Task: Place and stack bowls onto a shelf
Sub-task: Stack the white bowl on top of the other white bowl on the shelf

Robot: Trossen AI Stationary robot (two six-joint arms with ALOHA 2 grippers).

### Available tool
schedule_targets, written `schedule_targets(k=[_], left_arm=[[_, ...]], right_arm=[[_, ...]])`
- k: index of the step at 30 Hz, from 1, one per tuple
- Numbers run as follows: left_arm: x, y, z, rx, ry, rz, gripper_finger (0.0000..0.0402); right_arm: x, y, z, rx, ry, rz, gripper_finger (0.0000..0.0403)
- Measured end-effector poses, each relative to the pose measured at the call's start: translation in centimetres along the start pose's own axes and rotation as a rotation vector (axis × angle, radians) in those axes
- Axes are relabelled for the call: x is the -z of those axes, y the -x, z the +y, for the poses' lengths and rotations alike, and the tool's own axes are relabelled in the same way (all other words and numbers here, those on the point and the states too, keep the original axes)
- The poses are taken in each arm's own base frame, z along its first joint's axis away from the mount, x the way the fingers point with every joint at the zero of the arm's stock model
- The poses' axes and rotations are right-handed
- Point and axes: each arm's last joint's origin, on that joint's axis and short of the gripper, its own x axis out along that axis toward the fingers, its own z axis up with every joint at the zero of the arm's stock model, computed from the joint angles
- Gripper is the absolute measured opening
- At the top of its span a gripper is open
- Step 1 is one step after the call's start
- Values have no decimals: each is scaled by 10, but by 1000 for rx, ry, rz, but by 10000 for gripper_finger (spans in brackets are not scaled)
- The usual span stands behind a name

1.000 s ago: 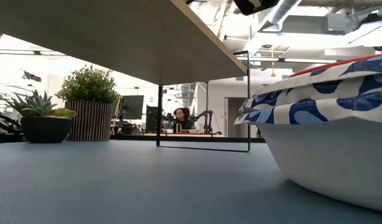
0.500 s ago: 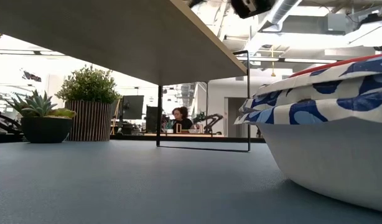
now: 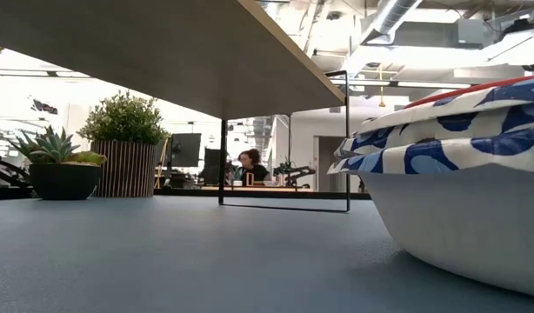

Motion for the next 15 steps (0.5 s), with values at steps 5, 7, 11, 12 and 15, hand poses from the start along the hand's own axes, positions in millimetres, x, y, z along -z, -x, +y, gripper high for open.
schedule_targets(k=[5,7,11,12,15], left_arm=[[1,0,1,-6,-7,7,121],[1,0,1,-6,-6,6,121],[1,0,1,-13,-7,1,121],[1,0,1,-18,-7,-3,121],[1,0,2,-29,-11,-8,121]], right_arm=[[39,-7,-19,230,-282,-5,162],[47,-4,-26,289,-396,-50,162],[58,-3,-37,380,-500,-114,165],[59,-2,-38,388,-505,-115,168],[59,-1,-39,401,-504,-114,183]])
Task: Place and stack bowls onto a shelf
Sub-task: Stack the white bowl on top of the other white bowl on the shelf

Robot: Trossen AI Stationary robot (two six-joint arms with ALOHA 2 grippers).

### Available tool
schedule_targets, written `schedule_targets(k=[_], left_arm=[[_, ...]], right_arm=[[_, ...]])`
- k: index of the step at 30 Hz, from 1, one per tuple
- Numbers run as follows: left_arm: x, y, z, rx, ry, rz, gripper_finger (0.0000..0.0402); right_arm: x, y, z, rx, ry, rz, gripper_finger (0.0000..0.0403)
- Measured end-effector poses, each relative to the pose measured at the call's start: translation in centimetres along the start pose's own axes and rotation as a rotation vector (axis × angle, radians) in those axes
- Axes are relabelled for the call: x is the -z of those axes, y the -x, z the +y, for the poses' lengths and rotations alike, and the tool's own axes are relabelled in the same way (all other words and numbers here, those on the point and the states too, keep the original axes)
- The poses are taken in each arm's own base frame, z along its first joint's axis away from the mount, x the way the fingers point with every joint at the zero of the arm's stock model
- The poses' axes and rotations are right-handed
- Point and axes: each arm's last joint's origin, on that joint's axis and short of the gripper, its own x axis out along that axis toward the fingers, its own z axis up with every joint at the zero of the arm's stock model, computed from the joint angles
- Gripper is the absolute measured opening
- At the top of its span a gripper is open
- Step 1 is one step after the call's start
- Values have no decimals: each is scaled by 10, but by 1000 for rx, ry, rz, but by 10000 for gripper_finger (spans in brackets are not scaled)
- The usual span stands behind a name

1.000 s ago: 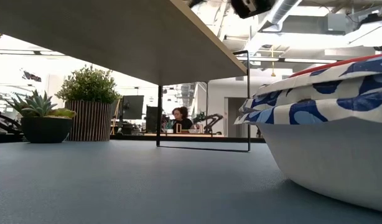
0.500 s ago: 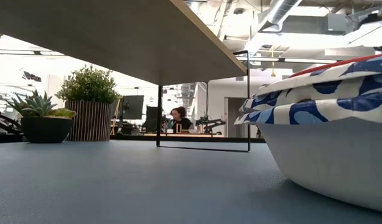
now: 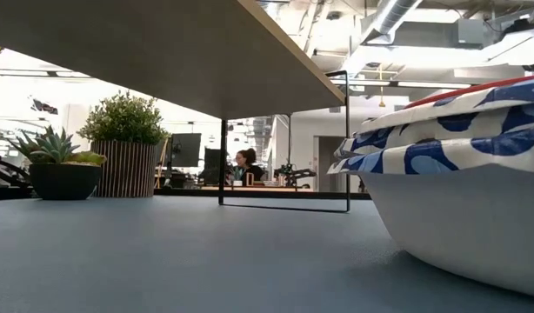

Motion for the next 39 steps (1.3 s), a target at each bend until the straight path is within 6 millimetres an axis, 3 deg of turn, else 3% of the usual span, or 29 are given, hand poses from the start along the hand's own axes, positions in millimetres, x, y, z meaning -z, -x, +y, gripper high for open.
schedule_targets(k=[4,10,19,23,32,39], left_arm=[[0,0,0,-1,4,0,121],[0,0,0,-4,22,2,121],[2,0,2,-16,23,11,121],[3,0,3,-26,41,20,121],[3,0,3,-19,88,33,121],[3,0,3,-19,101,33,121]], right_arm=[[-7,2,-5,78,1,-12,210],[-1,-12,-14,11,2,44,224],[-7,-15,-62,-225,-24,175,218],[0,-28,-50,-303,-31,204,217],[4,-78,-11,-274,-42,124,217],[-1,-81,-8,-259,-52,104,211]])
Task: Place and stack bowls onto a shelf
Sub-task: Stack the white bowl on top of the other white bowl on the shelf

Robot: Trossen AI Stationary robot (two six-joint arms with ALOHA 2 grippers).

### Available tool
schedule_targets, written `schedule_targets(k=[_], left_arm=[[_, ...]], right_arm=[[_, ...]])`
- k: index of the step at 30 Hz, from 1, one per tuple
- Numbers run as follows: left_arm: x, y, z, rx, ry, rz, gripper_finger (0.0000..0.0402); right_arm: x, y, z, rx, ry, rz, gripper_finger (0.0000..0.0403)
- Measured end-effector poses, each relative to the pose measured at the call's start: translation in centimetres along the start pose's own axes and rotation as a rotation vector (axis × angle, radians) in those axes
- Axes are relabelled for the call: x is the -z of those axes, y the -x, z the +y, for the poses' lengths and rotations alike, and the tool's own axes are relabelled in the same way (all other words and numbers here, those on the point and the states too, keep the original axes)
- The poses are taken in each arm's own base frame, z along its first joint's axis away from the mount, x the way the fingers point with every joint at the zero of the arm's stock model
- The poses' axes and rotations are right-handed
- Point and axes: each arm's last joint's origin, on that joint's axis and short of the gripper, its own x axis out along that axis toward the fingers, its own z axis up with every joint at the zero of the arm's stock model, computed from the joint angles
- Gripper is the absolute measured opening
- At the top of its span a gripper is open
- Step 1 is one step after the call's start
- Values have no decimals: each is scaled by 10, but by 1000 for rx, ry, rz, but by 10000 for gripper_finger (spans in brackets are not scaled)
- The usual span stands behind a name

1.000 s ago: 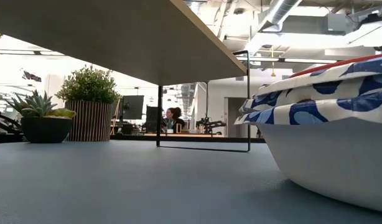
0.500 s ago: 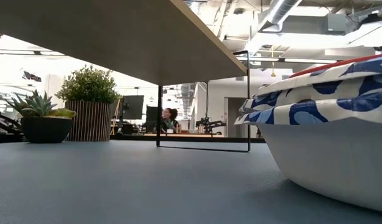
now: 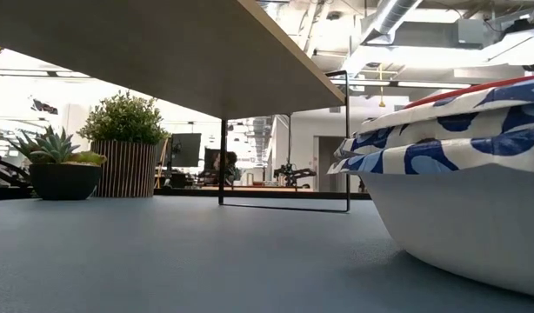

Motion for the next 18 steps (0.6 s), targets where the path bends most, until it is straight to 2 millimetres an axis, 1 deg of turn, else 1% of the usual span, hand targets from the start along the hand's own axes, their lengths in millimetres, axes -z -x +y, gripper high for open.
schedule_targets(k=[2,4,14,15,18], left_arm=[[0,0,0,-3,-8,-3,121],[0,0,0,-7,-16,-8,121],[0,0,0,-9,-18,-8,121],[0,0,0,-10,-19,-7,121],[0,0,1,-11,-20,-6,121]], right_arm=[[-1,0,0,2,-2,-1,198],[-2,0,0,14,-11,-1,177],[-10,-1,5,32,-12,-1,26],[-12,-1,6,34,-9,2,20],[-13,-2,8,39,-2,8,20]])
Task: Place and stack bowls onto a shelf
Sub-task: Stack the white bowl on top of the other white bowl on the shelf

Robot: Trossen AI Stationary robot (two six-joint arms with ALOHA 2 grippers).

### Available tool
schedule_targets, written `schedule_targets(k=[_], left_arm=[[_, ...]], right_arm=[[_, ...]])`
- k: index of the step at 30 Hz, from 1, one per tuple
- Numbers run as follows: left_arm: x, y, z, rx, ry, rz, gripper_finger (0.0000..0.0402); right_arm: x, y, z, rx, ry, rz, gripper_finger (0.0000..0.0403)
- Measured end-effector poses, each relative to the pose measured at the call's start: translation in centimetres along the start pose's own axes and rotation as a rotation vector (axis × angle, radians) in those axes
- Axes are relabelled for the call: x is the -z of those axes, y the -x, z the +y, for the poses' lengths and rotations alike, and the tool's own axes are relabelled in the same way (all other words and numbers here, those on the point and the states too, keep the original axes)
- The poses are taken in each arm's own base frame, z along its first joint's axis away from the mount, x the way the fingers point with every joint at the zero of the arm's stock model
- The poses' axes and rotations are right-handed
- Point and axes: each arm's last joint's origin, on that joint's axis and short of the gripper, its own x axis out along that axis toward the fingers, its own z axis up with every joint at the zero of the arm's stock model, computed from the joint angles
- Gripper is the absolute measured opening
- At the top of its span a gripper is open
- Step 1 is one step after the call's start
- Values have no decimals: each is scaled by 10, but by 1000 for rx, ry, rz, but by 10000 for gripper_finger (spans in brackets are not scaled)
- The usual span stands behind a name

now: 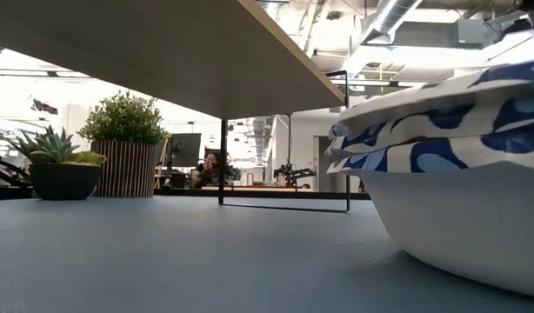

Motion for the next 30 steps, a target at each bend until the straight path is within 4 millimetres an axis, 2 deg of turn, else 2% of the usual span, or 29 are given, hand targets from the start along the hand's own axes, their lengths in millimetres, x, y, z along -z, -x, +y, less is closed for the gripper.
schedule_targets(k=[7,14,26,30], left_arm=[[0,0,0,-1,0,-2,121],[0,0,0,-3,-2,0,121],[0,0,0,-4,-3,1,121],[0,0,0,-2,-3,3,121]], right_arm=[[-3,11,0,-18,4,25,21],[-10,41,-3,-96,9,43,21],[-28,114,-12,-322,102,126,21],[-37,143,-5,-440,133,111,21]])
